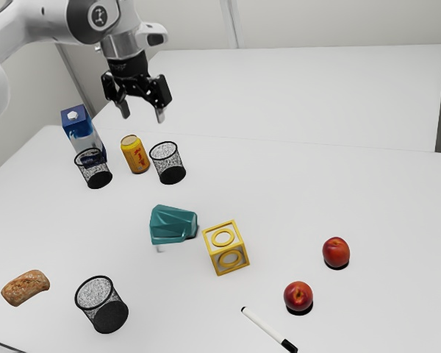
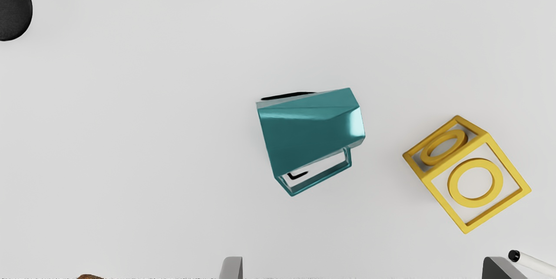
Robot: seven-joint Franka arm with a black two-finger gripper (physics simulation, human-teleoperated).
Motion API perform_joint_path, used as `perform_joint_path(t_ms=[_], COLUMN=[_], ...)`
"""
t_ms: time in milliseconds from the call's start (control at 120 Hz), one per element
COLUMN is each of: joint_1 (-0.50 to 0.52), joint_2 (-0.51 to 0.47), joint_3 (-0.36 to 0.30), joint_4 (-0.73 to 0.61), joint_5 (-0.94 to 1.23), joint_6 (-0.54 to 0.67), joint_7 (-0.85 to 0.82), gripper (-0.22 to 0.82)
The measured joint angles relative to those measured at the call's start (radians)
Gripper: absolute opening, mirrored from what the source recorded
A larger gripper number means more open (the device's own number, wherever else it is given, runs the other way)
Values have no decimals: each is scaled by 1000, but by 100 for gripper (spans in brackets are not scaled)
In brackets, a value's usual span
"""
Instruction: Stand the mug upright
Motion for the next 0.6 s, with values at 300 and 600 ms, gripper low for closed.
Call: perform_joint_path(t_ms=[300,600], joint_1=[-29,-9], joint_2=[-88,-245], joint_3=[104,324], joint_4=[-155,-525], joint_5=[-2,-150], joint_6=[-30,147], joint_7=[-10,62], gripper=[60,60])
